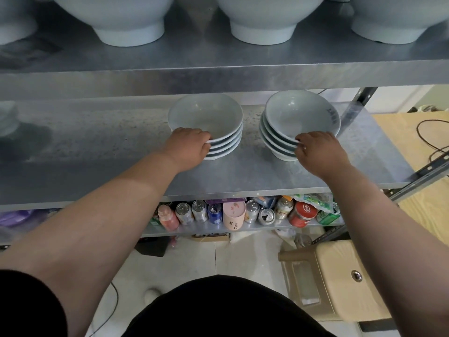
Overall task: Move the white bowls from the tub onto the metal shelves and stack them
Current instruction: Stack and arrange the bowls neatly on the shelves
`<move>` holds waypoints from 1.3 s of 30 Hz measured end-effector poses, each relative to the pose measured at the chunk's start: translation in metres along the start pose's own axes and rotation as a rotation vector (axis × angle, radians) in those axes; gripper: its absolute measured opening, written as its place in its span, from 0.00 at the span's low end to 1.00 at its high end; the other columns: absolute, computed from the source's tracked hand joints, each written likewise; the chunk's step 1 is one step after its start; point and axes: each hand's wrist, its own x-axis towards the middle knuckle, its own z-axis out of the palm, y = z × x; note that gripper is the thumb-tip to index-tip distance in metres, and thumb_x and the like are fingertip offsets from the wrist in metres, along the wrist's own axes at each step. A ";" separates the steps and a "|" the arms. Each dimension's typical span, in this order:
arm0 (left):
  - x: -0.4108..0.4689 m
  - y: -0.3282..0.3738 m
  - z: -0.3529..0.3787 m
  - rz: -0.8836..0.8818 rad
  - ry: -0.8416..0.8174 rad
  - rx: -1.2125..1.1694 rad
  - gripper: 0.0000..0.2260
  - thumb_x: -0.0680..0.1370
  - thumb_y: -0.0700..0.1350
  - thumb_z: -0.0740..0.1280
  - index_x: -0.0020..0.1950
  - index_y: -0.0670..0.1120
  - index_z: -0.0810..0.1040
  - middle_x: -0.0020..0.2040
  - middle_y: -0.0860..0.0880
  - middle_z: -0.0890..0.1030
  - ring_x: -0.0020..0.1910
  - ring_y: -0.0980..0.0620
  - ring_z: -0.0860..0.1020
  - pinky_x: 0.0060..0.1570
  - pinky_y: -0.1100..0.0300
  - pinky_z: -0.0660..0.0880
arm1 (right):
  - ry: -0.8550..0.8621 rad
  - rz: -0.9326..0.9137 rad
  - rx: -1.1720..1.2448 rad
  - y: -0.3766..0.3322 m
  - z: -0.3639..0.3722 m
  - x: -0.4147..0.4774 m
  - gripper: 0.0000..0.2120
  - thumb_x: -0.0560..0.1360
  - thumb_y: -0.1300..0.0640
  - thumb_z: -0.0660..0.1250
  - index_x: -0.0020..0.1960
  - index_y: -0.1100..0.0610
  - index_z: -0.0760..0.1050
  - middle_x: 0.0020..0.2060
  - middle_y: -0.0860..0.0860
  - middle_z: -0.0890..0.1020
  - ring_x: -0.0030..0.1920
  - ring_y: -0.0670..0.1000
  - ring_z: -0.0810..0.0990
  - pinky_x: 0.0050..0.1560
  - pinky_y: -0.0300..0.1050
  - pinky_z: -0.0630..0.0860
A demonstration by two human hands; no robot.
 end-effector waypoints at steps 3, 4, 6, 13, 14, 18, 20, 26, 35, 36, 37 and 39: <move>-0.024 0.006 -0.012 -0.052 0.089 -0.256 0.19 0.79 0.45 0.63 0.71 0.47 0.72 0.67 0.46 0.76 0.67 0.45 0.71 0.66 0.55 0.64 | 0.129 -0.003 0.196 -0.031 -0.001 -0.015 0.20 0.74 0.58 0.64 0.65 0.60 0.75 0.61 0.60 0.78 0.63 0.61 0.75 0.62 0.57 0.73; -0.039 0.009 -0.017 -0.078 0.140 -0.370 0.21 0.80 0.45 0.64 0.74 0.49 0.70 0.71 0.48 0.73 0.70 0.49 0.68 0.69 0.59 0.61 | 0.162 -0.029 0.265 -0.046 0.000 -0.023 0.20 0.74 0.60 0.66 0.66 0.60 0.75 0.63 0.59 0.77 0.65 0.60 0.73 0.64 0.56 0.72; -0.076 0.015 -0.026 -0.159 0.178 -0.586 0.22 0.81 0.46 0.64 0.75 0.54 0.67 0.72 0.55 0.70 0.71 0.57 0.66 0.67 0.65 0.60 | 0.141 -0.064 0.376 -0.080 0.002 -0.037 0.21 0.74 0.61 0.66 0.67 0.59 0.74 0.65 0.56 0.76 0.66 0.58 0.72 0.66 0.52 0.69; -0.203 -0.023 -0.015 -0.565 0.227 -1.000 0.16 0.79 0.41 0.65 0.64 0.58 0.74 0.59 0.63 0.78 0.59 0.67 0.75 0.60 0.64 0.71 | -0.361 0.093 0.969 -0.218 0.006 -0.073 0.17 0.77 0.60 0.63 0.62 0.43 0.75 0.60 0.37 0.78 0.57 0.39 0.77 0.57 0.34 0.73; -0.222 -0.032 -0.013 -0.601 0.229 -0.988 0.15 0.79 0.41 0.65 0.62 0.58 0.74 0.58 0.63 0.78 0.57 0.67 0.76 0.59 0.65 0.71 | -0.412 0.106 1.020 -0.236 0.009 -0.075 0.18 0.77 0.61 0.63 0.59 0.41 0.75 0.57 0.37 0.79 0.55 0.37 0.78 0.54 0.32 0.73; -0.300 -0.064 -0.009 -0.752 0.277 -1.059 0.14 0.79 0.37 0.65 0.62 0.51 0.76 0.57 0.57 0.80 0.57 0.62 0.78 0.57 0.65 0.75 | -0.530 0.056 1.058 -0.306 0.025 -0.080 0.19 0.75 0.63 0.63 0.53 0.38 0.75 0.53 0.37 0.81 0.55 0.35 0.78 0.56 0.34 0.74; -0.342 -0.081 -0.011 -0.826 0.298 -1.093 0.14 0.79 0.37 0.66 0.62 0.50 0.76 0.57 0.55 0.81 0.57 0.60 0.78 0.58 0.63 0.75 | -0.580 -0.006 1.032 -0.346 0.031 -0.083 0.16 0.76 0.62 0.64 0.55 0.42 0.76 0.54 0.38 0.81 0.54 0.34 0.78 0.54 0.27 0.71; -0.453 -0.134 -0.021 -0.963 0.314 -1.093 0.14 0.77 0.44 0.66 0.61 0.56 0.76 0.55 0.59 0.81 0.58 0.59 0.78 0.56 0.61 0.74 | -0.737 -0.111 1.041 -0.471 0.053 -0.097 0.14 0.77 0.62 0.65 0.55 0.44 0.77 0.52 0.37 0.82 0.53 0.35 0.78 0.53 0.27 0.71; -0.511 -0.197 -0.025 -1.057 0.353 -1.111 0.16 0.79 0.37 0.65 0.60 0.56 0.76 0.54 0.59 0.81 0.57 0.58 0.79 0.56 0.61 0.75 | -0.806 -0.242 0.983 -0.566 0.065 -0.106 0.15 0.76 0.60 0.65 0.55 0.41 0.77 0.51 0.34 0.81 0.56 0.38 0.79 0.58 0.37 0.74; -0.508 -0.205 -0.026 -1.055 0.353 -1.117 0.15 0.79 0.37 0.65 0.60 0.56 0.77 0.53 0.59 0.81 0.57 0.58 0.79 0.56 0.61 0.75 | -0.814 -0.252 0.973 -0.567 0.065 -0.103 0.15 0.76 0.61 0.65 0.54 0.41 0.77 0.51 0.33 0.81 0.56 0.38 0.79 0.58 0.37 0.73; -0.505 -0.214 -0.027 -1.050 0.357 -1.122 0.14 0.79 0.38 0.65 0.60 0.55 0.77 0.53 0.59 0.81 0.56 0.58 0.79 0.56 0.61 0.75 | -0.819 -0.255 0.968 -0.567 0.067 -0.099 0.16 0.76 0.61 0.65 0.54 0.41 0.77 0.51 0.33 0.81 0.56 0.38 0.79 0.58 0.37 0.73; -0.497 -0.231 -0.030 -1.051 0.380 -1.115 0.13 0.77 0.43 0.66 0.59 0.56 0.77 0.53 0.59 0.82 0.56 0.57 0.79 0.56 0.61 0.75 | -0.835 -0.245 0.949 -0.569 0.071 -0.088 0.15 0.76 0.62 0.65 0.54 0.42 0.78 0.50 0.33 0.81 0.55 0.38 0.79 0.57 0.35 0.73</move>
